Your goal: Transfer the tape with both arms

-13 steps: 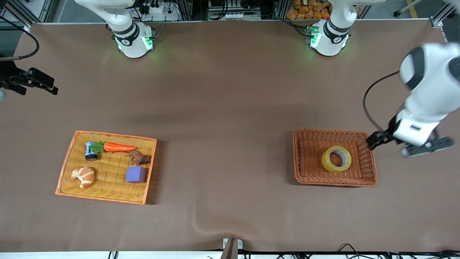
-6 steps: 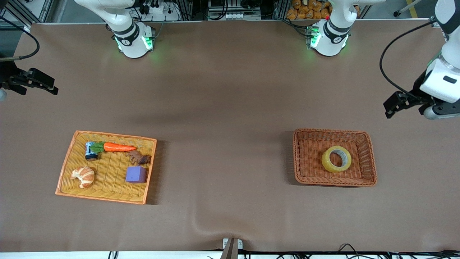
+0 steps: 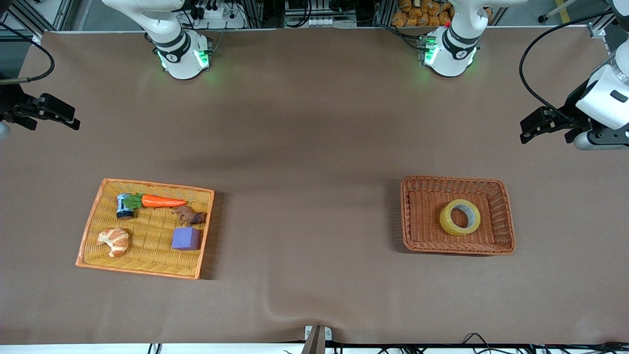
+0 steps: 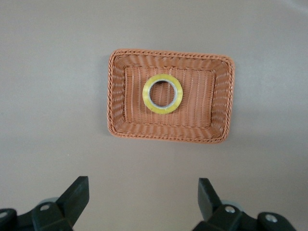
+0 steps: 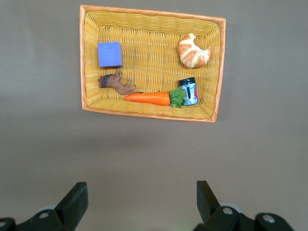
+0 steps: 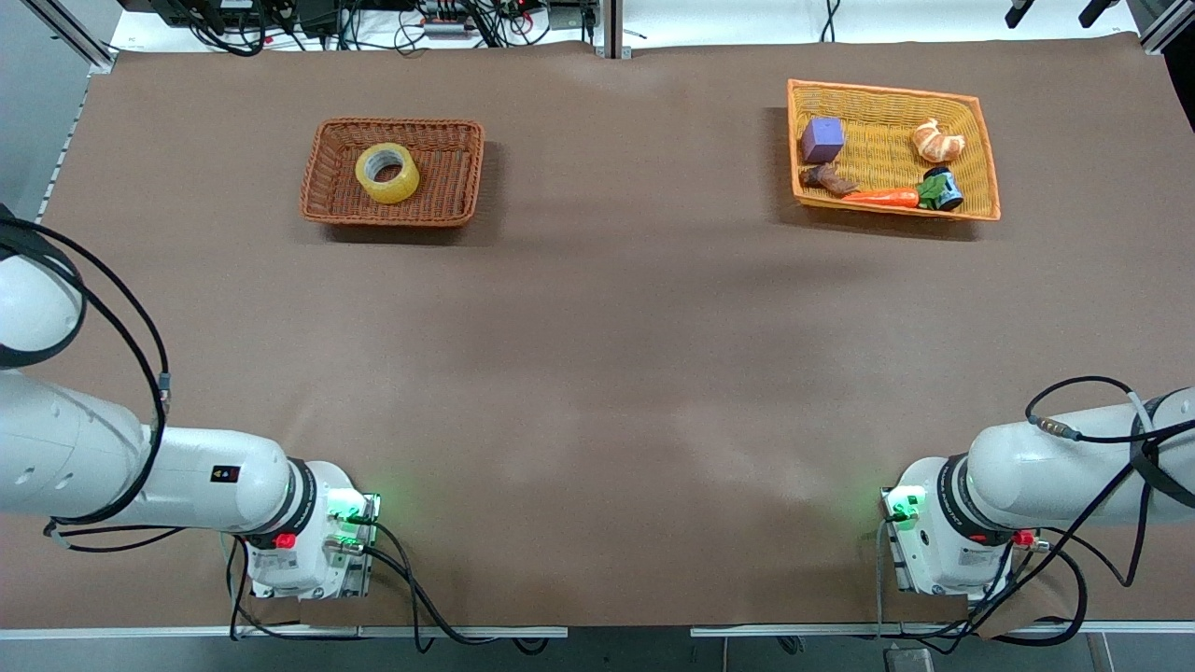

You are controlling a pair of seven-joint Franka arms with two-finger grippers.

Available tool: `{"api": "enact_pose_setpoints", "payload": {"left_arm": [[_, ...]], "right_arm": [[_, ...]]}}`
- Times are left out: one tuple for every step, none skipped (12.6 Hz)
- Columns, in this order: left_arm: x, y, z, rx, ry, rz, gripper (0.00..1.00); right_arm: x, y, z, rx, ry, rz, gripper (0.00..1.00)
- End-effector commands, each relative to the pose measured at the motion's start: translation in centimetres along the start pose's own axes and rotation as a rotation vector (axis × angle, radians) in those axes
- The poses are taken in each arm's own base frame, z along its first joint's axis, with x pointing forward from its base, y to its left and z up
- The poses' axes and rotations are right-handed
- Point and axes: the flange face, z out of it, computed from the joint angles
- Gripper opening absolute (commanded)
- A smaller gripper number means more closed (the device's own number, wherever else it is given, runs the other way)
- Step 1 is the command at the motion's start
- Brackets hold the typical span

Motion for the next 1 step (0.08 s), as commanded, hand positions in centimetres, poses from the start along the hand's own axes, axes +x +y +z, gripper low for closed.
{"api": "enact_pose_setpoints", "payload": {"left_arm": [[-0.04, 0.09, -1.54, -0.012, -0.015, 0.022, 1.00]], "right_arm": [[0.03, -0.47, -0.05, -0.005, 0.004, 0.010, 1.00]]}}
